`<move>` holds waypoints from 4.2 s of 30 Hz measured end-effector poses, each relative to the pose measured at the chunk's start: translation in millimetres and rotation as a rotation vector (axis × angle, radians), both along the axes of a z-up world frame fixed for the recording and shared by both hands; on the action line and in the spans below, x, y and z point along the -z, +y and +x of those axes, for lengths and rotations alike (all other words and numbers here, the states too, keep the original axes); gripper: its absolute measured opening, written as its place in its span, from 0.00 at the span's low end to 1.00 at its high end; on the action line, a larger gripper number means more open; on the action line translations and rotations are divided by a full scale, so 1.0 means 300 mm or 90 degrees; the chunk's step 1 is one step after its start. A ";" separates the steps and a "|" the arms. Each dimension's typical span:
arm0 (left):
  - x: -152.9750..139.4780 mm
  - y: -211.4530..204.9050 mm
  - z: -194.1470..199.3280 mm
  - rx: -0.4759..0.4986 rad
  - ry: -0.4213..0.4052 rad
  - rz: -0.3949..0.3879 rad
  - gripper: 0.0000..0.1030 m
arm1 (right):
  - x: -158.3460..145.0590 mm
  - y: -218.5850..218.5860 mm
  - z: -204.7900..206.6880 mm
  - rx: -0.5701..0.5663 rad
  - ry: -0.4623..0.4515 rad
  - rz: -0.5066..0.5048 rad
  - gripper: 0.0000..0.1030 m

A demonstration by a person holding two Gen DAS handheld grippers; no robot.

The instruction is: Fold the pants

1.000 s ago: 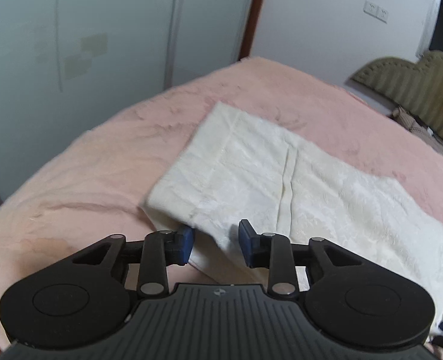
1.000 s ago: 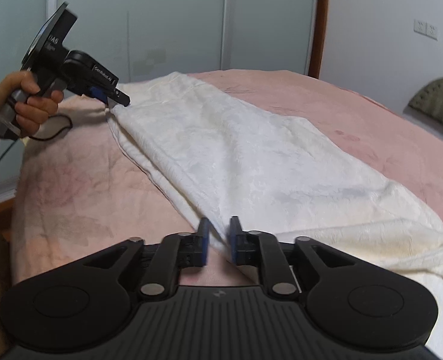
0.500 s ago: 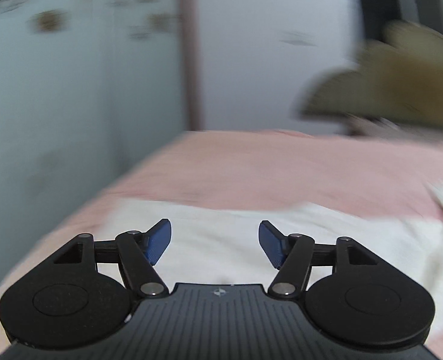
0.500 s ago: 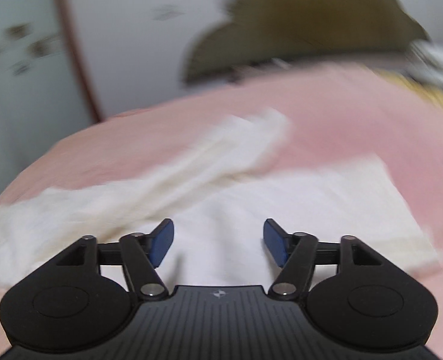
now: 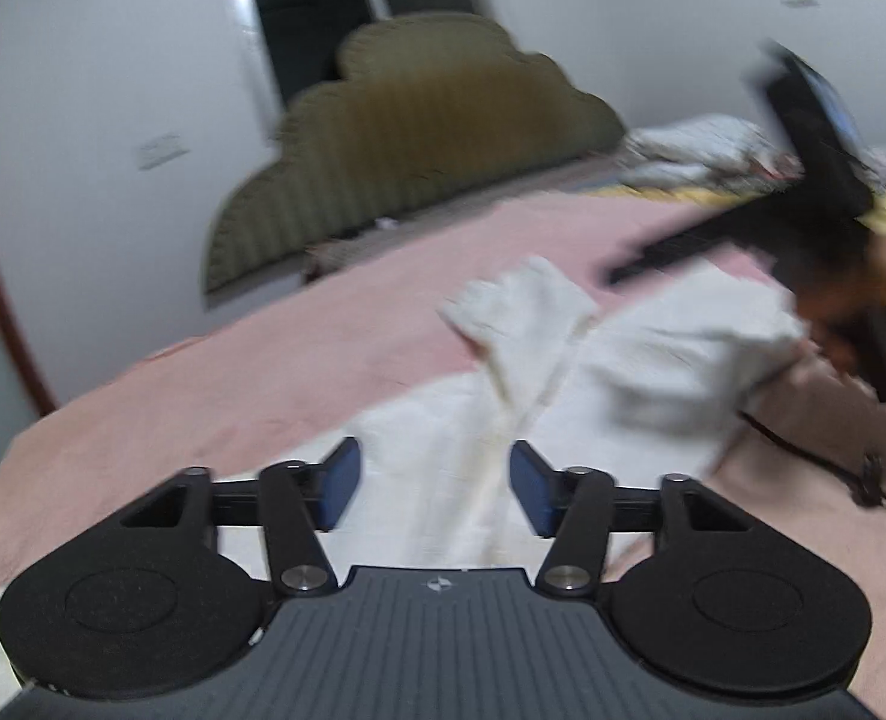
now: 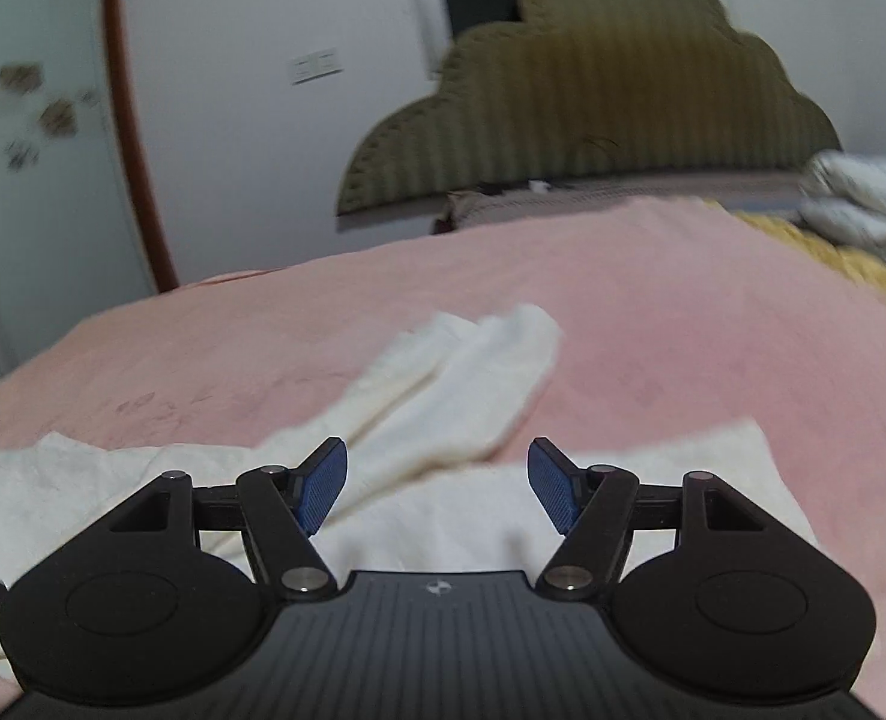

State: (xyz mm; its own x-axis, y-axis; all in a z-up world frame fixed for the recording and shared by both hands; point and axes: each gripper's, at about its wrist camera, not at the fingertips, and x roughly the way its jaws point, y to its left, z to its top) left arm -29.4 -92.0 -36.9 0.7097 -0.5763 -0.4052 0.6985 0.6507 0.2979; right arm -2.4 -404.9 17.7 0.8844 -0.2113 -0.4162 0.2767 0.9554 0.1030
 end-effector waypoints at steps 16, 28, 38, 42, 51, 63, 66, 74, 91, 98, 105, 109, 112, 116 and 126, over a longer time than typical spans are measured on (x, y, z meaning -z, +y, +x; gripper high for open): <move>0.157 -0.115 0.071 0.030 0.028 0.053 0.31 | 0.112 0.007 0.646 -0.063 0.217 -0.139 0.58; 0.157 -0.095 0.073 0.039 0.037 0.040 0.36 | 0.076 -0.275 0.434 0.042 0.021 0.229 0.08; 0.141 -0.108 0.072 0.031 0.034 0.053 0.34 | 0.117 -0.461 0.048 0.115 -0.107 0.429 0.08; 0.151 -0.126 0.082 0.021 0.043 0.059 0.35 | 0.188 -0.513 0.018 0.115 -0.102 0.489 0.11; 0.163 -0.153 0.067 0.013 0.016 0.081 0.39 | 0.234 -0.526 0.122 0.099 -0.135 0.532 0.62; 0.160 -0.235 0.051 0.035 -0.042 0.133 0.42 | 0.136 -0.526 0.016 0.075 -0.240 0.565 0.06; 0.162 -0.252 0.055 0.032 -0.054 0.142 0.42 | 0.073 -0.501 -0.067 0.051 -0.273 0.549 0.06; 0.151 -0.260 0.033 0.014 -0.080 0.142 0.20 | 0.036 -0.488 -0.235 0.045 -0.317 0.553 0.06; -0.206 -0.134 0.099 -0.115 -0.077 -0.092 0.05 | -0.089 -0.408 -0.338 -0.012 -0.377 0.367 0.06; 0.023 -0.239 -0.064 0.056 -0.005 0.079 0.06 | 0.317 -0.460 -0.555 0.228 -0.251 0.553 0.06; 0.008 -0.221 -0.060 0.053 0.013 0.060 0.06 | 0.302 -0.426 -0.609 0.218 -0.241 0.519 0.06; 0.046 -0.229 -0.065 0.046 0.000 0.077 0.06 | 0.319 -0.429 -0.574 0.203 -0.202 0.549 0.08; 0.038 -0.231 -0.062 0.042 -0.002 0.078 0.06 | 0.331 -0.398 -0.565 0.203 -0.199 0.577 0.33; 0.016 -0.229 -0.035 0.029 0.020 0.065 0.07 | 0.316 -0.360 -0.543 0.192 -0.205 0.556 0.73; -0.008 -0.231 -0.001 0.015 0.054 0.047 0.08 | 0.322 -0.413 -0.471 0.223 -0.198 0.537 0.72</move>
